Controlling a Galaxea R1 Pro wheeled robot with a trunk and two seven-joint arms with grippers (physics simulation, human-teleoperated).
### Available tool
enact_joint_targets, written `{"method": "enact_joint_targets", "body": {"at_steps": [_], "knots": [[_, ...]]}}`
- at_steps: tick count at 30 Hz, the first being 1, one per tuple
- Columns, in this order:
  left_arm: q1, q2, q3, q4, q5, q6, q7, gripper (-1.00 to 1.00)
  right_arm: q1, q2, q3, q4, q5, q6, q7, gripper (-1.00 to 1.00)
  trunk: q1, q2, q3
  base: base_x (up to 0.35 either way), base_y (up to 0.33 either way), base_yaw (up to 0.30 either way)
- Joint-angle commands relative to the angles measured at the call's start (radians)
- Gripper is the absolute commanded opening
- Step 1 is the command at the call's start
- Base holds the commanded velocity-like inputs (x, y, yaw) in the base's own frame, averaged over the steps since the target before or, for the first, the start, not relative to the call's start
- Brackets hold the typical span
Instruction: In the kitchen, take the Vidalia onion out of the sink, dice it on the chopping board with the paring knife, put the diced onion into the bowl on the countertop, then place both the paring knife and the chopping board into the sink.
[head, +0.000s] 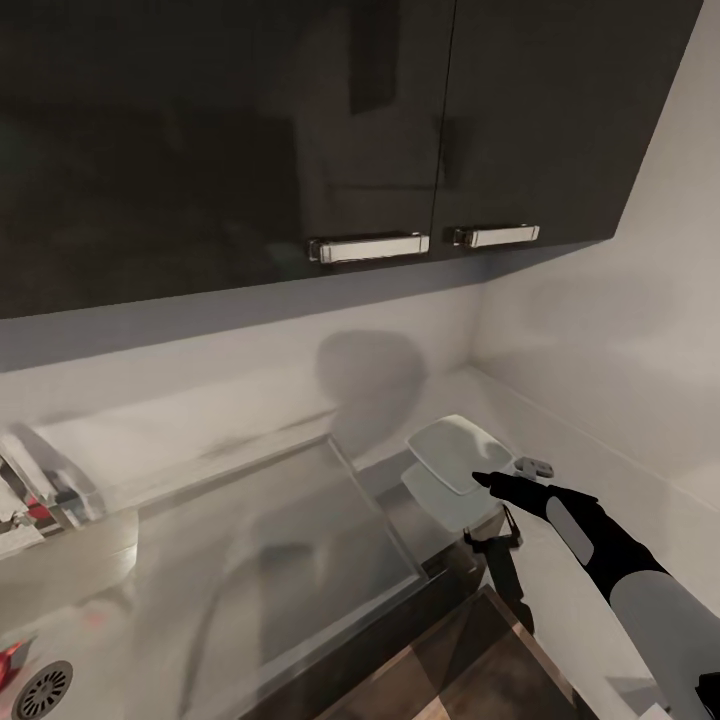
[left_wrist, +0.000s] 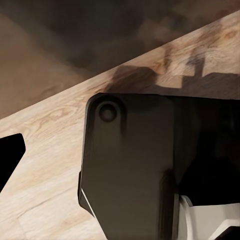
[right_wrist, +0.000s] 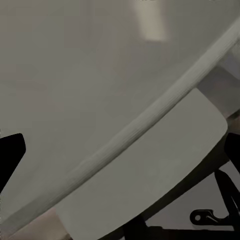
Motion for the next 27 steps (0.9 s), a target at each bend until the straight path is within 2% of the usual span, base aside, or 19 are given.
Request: {"method": "enact_joint_targets", "body": {"at_steps": [1, 8, 27], "knots": [[0.000, 0.000, 0.000, -0.001, 0.005, -0.001, 0.000, 1.00, -0.001, -0.001, 0.004, -0.001, -0.004, 0.003, 0.000, 1.00, 0.001, -0.002, -0.002, 0.001, -0.001, 0.000], [0.000, 0.000, 0.000, -0.001, 0.005, -0.001, 0.000, 1.00, -0.001, -0.001, 0.004, -0.001, -0.004, 0.005, -0.001, 1.00, 0.001, -0.002, -0.004, 0.000, 0.000, 0.000], [0.000, 0.000, 0.000, 0.000, 0.006, -0.001, 0.000, 1.00, -0.001, -0.001, 0.003, -0.001, -0.004, 0.006, -0.001, 1.00, 0.001, -0.002, -0.029, 0.000, 0.000, 0.000]]}}
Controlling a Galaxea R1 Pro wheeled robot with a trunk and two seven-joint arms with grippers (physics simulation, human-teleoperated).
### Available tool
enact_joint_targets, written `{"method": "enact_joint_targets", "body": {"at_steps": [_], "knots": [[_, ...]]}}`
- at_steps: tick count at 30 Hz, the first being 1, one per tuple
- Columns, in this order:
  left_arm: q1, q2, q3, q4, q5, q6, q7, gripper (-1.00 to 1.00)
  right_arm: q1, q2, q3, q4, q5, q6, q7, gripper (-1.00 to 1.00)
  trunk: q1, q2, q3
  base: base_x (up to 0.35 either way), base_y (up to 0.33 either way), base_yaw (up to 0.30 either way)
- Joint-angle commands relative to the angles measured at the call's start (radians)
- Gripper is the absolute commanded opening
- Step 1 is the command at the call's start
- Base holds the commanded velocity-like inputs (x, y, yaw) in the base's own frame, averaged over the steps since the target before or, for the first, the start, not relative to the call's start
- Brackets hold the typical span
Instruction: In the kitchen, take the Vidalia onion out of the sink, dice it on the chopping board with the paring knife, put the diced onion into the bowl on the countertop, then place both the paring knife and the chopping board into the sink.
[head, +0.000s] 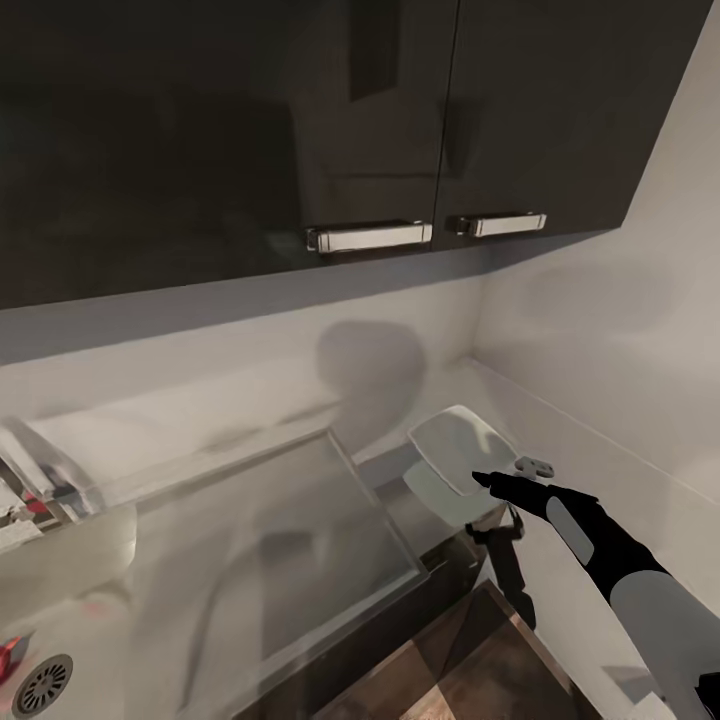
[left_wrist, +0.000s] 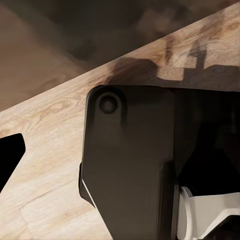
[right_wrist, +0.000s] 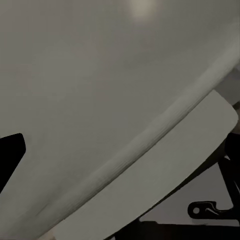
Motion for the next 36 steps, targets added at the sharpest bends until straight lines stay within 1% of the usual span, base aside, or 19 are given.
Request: {"method": "enact_joint_targets", "body": {"at_steps": [1, 14, 36], "knots": [[0.000, 0.000, 0.000, -0.001, 0.005, -0.001, 0.000, 1.00, -0.001, -0.001, 0.004, -0.001, -0.004, 0.002, 0.000, -1.00, 0.001, -0.002, -0.002, 0.000, 0.000, 0.000], [0.000, 0.000, 0.000, -0.001, 0.005, -0.001, 0.000, 1.00, -0.001, -0.003, 0.003, -0.002, -0.004, 0.001, 0.000, -1.00, 0.001, -0.002, -0.001, 0.000, 0.000, 0.000], [0.000, 0.000, 0.000, -0.001, 0.006, -0.001, 0.000, 1.00, -0.001, -0.005, 0.003, -0.007, -0.004, 0.001, 0.000, -1.00, 0.001, -0.002, 0.033, -0.007, 0.000, 0.000]]}}
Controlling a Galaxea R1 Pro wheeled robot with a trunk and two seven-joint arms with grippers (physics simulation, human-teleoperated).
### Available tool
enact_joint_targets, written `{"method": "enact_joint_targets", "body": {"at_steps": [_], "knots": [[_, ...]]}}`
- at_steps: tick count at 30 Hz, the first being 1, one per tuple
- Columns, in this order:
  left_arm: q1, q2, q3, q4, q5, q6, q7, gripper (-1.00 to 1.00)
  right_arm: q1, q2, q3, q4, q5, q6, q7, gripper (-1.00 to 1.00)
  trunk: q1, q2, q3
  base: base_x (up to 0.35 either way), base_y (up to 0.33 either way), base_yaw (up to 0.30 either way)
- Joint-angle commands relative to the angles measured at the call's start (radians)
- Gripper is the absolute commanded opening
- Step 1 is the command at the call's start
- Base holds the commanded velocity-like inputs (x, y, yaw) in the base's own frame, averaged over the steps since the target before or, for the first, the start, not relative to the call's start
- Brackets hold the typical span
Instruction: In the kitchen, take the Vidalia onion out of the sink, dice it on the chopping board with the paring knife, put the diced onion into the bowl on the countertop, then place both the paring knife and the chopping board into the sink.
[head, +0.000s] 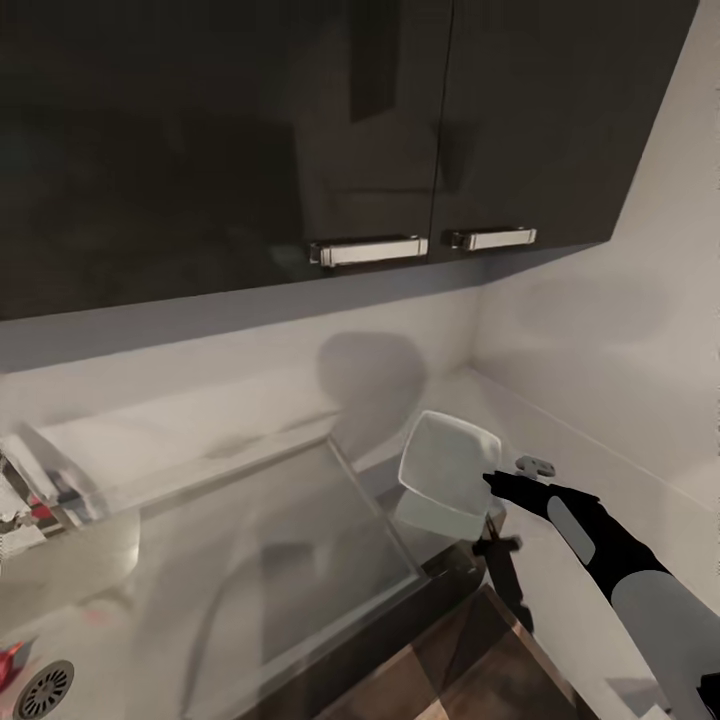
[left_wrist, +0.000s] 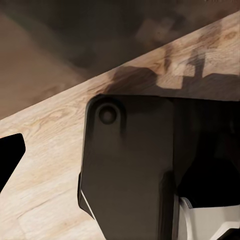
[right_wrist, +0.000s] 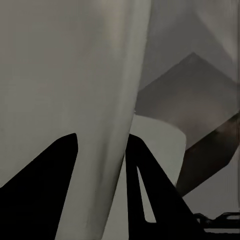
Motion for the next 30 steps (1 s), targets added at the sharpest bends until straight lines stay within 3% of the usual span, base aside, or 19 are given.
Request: {"method": "enact_joint_targets", "body": {"at_steps": [1, 16, 30], "knots": [[0.000, 0.000, 0.000, -0.001, 0.005, -0.001, 0.000, 1.00, -0.001, -0.001, 0.003, -0.001, -0.005, 0.003, -0.001, -1.00, 0.000, -0.002, 0.000, -0.133, 0.000, 0.000], [0.000, 0.000, 0.000, 0.000, 0.005, -0.001, 0.000, 1.00, -0.001, -0.004, 0.006, -0.024, -0.005, 0.005, -0.006, -1.00, 0.000, -0.002, 0.016, -0.305, 0.000, 0.000], [0.000, 0.000, 0.000, -0.001, 0.005, -0.001, 0.000, 1.00, -0.001, -0.005, 0.006, -0.036, -0.005, 0.009, -0.006, -1.00, 0.000, -0.002, 0.016, -0.023, 0.000, 0.000]]}}
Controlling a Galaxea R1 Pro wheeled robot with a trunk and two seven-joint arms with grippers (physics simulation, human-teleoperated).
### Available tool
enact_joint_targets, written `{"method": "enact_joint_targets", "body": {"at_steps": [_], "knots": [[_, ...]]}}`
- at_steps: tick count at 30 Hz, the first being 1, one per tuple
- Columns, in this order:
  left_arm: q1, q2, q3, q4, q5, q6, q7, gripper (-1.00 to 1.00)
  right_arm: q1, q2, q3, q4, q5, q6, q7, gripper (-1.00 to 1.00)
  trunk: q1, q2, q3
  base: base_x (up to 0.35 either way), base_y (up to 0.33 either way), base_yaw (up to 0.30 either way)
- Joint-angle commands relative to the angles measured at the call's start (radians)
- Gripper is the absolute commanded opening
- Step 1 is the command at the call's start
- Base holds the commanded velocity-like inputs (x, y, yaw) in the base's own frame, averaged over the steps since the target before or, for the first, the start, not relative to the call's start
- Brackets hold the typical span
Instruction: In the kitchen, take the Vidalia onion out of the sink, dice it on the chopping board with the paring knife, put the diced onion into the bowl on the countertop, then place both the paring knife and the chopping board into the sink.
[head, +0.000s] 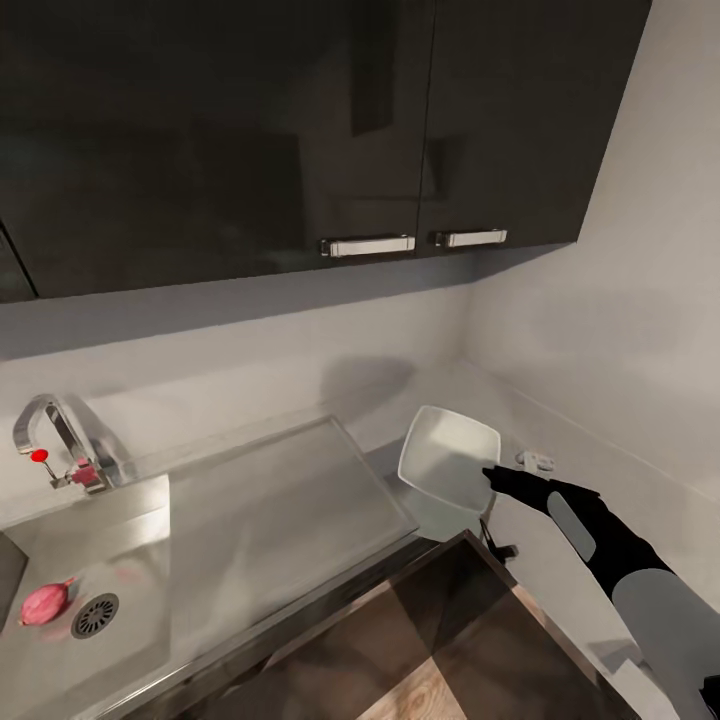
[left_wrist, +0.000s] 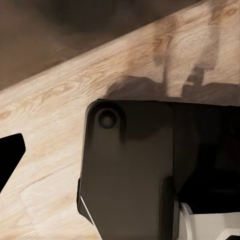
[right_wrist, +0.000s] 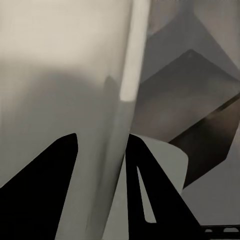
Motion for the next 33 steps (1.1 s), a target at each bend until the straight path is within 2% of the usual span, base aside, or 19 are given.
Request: {"method": "enact_joint_targets", "body": {"at_steps": [1, 12, 16, 19, 33], "knots": [[0.000, 0.000, 0.000, -0.001, 0.005, -0.001, 0.000, 1.00, -0.001, -0.001, 0.003, -0.001, -0.005, 0.002, -0.001, -1.00, 0.001, -0.002, -0.002, 0.000, 0.000, 0.000], [0.000, 0.000, 0.000, -0.001, 0.005, -0.001, 0.000, 1.00, -0.001, -0.003, 0.002, -0.001, -0.003, 0.001, 0.000, -1.00, 0.001, -0.002, -0.002, 0.000, 0.000, 0.000], [0.000, 0.000, 0.000, 0.000, 0.006, -0.001, 0.000, 1.00, -0.001, -0.004, 0.002, -0.002, -0.004, 0.004, 0.031, -1.00, 0.001, -0.002, 0.003, -0.002, 0.000, 0.000], [0.000, 0.000, 0.000, 0.004, 0.005, -0.001, 0.000, 1.00, -0.001, -0.004, 0.002, -0.001, -0.003, 0.006, 0.057, -1.00, 0.001, -0.002, 0.007, -0.211, 0.071, 0.000], [0.000, 0.000, 0.000, 0.013, 0.006, -0.001, 0.000, 1.00, -0.001, -0.004, 0.003, -0.001, -0.003, 0.005, 0.062, -1.00, 0.001, -0.002, 0.028, -0.306, 0.106, 0.000]]}}
